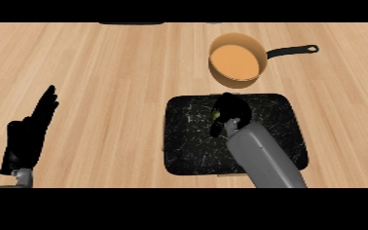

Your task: Pick the squash from the tray and place it in the pot

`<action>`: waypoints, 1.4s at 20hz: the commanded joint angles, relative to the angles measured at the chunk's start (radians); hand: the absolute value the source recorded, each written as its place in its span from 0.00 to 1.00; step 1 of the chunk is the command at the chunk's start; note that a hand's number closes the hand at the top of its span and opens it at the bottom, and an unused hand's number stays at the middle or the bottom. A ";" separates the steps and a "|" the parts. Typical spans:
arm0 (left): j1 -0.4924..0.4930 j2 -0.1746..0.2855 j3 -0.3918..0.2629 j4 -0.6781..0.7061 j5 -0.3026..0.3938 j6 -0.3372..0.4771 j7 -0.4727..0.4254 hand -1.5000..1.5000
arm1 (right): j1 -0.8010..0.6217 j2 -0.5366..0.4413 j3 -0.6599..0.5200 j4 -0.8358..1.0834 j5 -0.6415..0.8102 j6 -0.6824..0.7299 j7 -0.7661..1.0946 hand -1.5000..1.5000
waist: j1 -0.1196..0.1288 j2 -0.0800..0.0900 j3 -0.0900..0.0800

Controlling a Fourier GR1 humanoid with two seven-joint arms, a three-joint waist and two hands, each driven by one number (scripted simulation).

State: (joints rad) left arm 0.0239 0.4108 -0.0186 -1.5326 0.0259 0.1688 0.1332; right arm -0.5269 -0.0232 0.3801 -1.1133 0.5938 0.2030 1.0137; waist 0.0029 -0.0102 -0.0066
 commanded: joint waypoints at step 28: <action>0.026 0.004 0.069 -0.011 0.007 -0.073 -0.014 0.50 | -0.172 -0.101 0.129 -0.792 0.271 0.072 -0.294 1.00 | -0.003 0.006 0.007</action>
State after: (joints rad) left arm 0.0383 0.3964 0.0299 -1.5198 0.0127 0.1268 0.1142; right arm -0.7056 -0.1665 0.5756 -1.8268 0.8695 0.2895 0.6712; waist -0.0077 -0.0055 0.0002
